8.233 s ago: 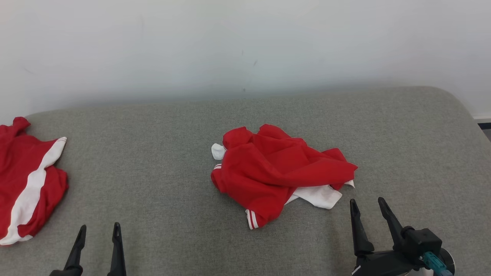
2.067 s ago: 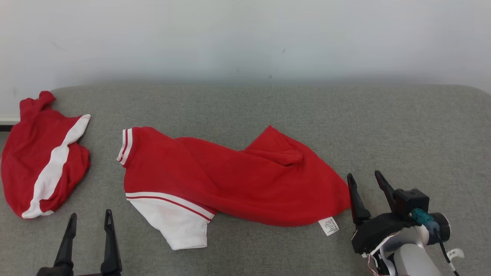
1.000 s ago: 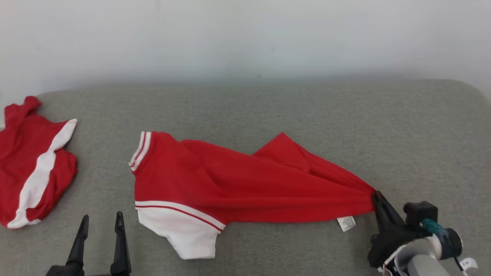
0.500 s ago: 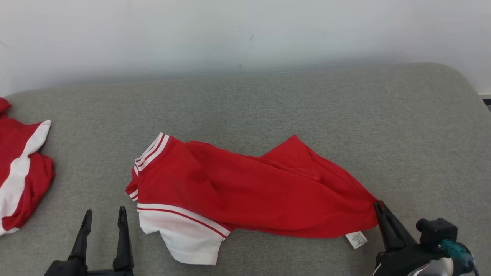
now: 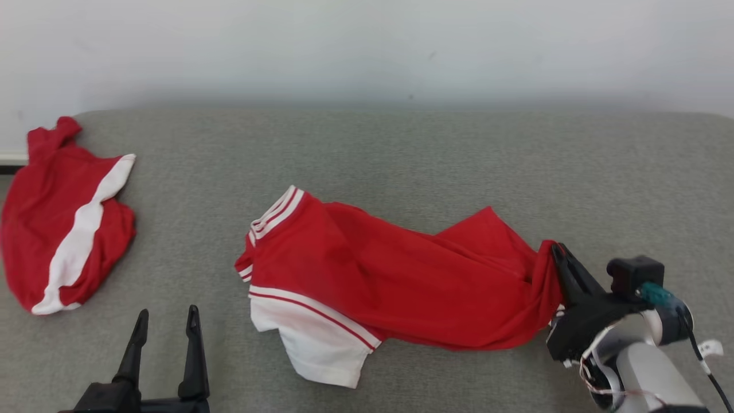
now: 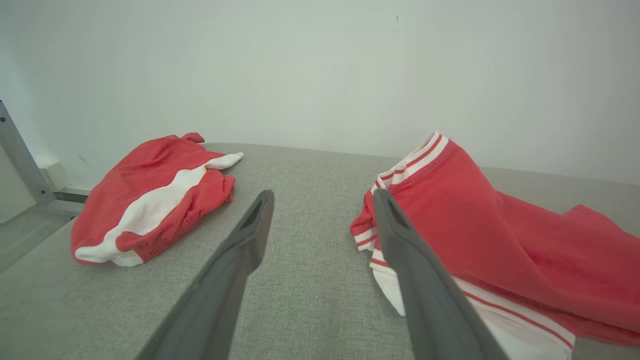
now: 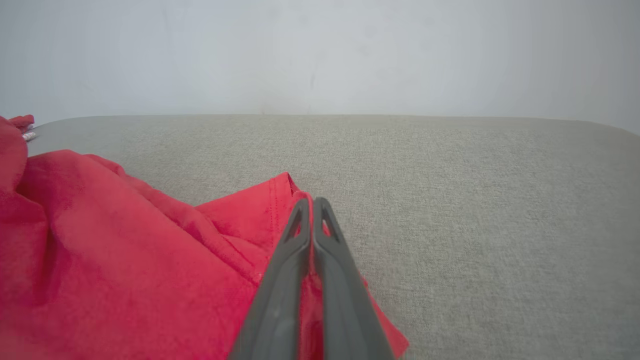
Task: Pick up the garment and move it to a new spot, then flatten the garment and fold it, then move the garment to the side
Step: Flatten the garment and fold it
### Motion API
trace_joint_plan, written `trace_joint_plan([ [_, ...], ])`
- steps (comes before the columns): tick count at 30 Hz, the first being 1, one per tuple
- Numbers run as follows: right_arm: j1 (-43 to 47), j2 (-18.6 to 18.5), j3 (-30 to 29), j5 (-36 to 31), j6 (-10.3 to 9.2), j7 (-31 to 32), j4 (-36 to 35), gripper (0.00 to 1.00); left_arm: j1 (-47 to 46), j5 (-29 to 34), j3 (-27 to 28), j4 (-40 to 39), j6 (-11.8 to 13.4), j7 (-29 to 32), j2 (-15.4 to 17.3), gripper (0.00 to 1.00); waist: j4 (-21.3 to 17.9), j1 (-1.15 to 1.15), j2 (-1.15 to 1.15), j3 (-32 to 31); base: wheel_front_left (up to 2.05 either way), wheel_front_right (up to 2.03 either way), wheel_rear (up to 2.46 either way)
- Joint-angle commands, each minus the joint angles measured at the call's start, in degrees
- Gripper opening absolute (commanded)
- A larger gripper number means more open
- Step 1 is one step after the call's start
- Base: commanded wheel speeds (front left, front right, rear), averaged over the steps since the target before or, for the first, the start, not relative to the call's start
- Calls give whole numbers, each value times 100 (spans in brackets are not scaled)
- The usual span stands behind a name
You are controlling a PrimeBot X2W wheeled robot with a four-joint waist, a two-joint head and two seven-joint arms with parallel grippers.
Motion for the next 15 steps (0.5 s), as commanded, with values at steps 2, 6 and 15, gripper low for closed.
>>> trace_joint_plan([
  [2,-320,-17,13,-31,-13,-129,471,0,-70,-21,-54,37,7,-19,-7,100,238,0,0,14,0,0,0],
  [6,-780,22,59,-78,-13,-329,1376,0,-64,-51,-98,64,16,-19,-6,100,339,0,0,7,0,0,0],
  [15,-1288,0,327,43,-13,-1112,2369,100,40,-44,-161,18,119,-19,-6,100,233,0,0,-59,0,0,0],
])
